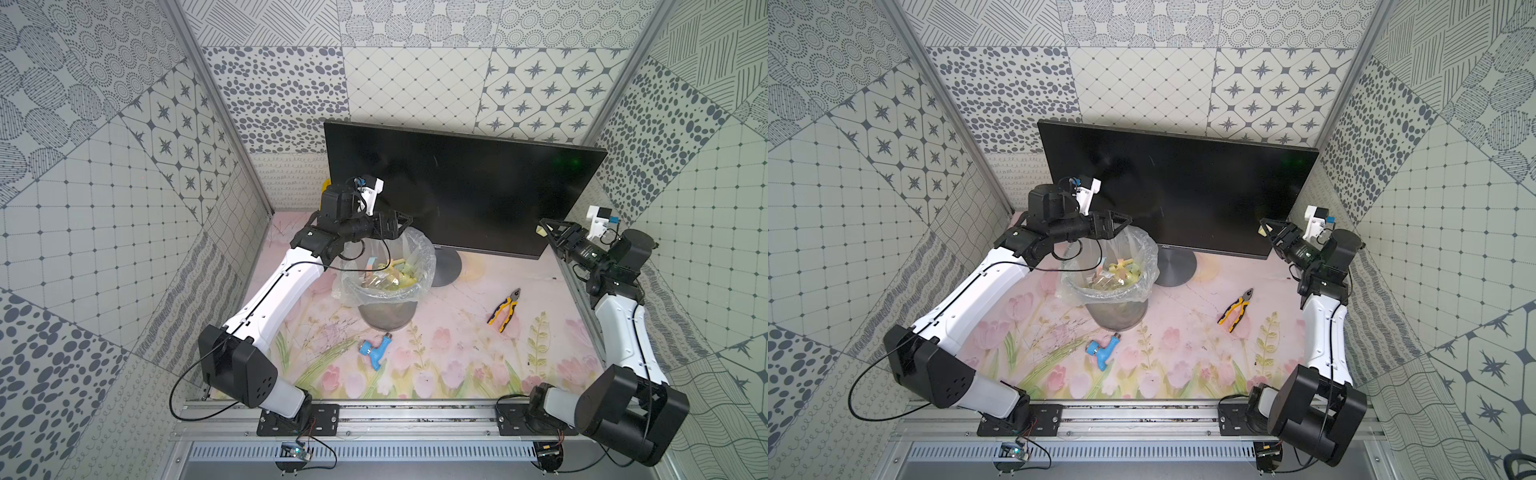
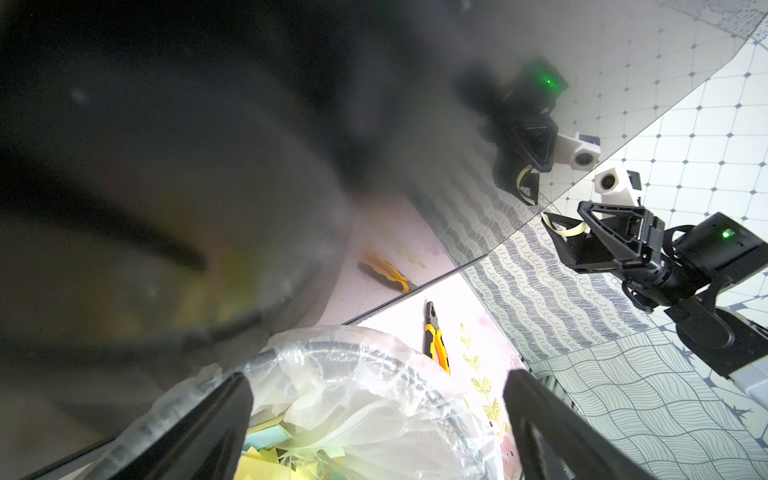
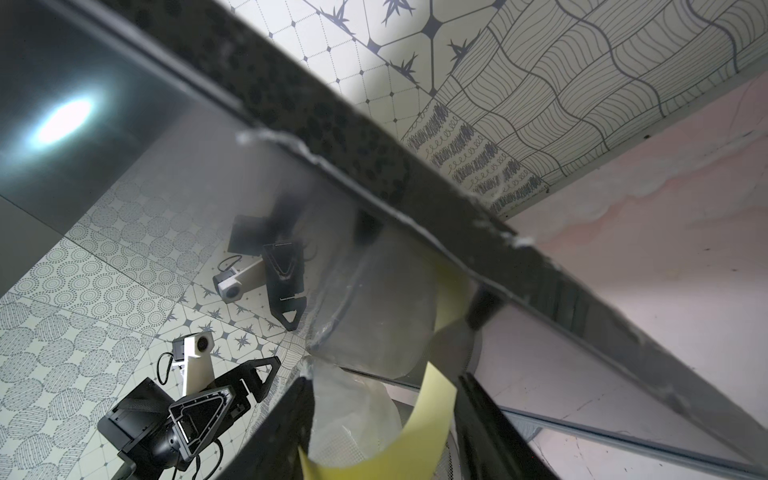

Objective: Remove the sticky note from the monitor
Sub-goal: Tear off the sticky note from the monitor.

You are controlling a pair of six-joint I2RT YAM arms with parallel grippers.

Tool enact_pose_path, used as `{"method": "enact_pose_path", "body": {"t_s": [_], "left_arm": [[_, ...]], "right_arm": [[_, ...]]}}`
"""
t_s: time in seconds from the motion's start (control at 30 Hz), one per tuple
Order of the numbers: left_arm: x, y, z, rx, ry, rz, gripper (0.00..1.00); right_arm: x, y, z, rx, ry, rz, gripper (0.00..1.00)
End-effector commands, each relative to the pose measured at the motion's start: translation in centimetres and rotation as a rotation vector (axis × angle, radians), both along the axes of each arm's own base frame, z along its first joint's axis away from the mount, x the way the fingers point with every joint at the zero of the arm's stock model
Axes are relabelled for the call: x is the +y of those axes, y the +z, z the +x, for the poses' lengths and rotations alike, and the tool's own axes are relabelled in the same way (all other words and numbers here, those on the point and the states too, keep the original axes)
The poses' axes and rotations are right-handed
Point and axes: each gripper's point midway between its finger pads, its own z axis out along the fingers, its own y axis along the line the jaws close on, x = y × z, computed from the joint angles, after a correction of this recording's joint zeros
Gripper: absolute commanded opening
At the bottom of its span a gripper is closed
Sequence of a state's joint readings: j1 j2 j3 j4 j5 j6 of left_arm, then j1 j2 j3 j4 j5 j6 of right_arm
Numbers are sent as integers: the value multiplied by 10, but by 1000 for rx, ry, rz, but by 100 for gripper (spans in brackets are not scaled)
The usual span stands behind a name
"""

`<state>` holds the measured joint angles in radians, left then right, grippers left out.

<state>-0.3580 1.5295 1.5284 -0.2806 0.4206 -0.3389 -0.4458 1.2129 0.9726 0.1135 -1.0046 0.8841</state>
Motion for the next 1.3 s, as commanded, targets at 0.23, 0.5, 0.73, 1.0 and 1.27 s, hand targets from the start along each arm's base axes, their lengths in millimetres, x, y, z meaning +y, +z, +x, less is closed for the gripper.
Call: {"method": "enact_pose_path", "body": {"t_s": [0.23,0.5,0.73,1.0,1.27], "left_arm": [[0,7,-3,-37,-8,19,99],[2,8,-5,-42,-1,26,99],[5,9,-3,-50,13,30,99],[25,13,-1,-39,75,5,99],[72,18,-6,-17,192,-58,99]], "right_arm": [[0,12,-3,-37,-9,-15,38],[12,9,-8,-16,31,1,33],[38,12,-15,-4,76,26,31],[99,26,-14,-14,197,37,31],[180,41,-8,-40,353,50,31]]}}
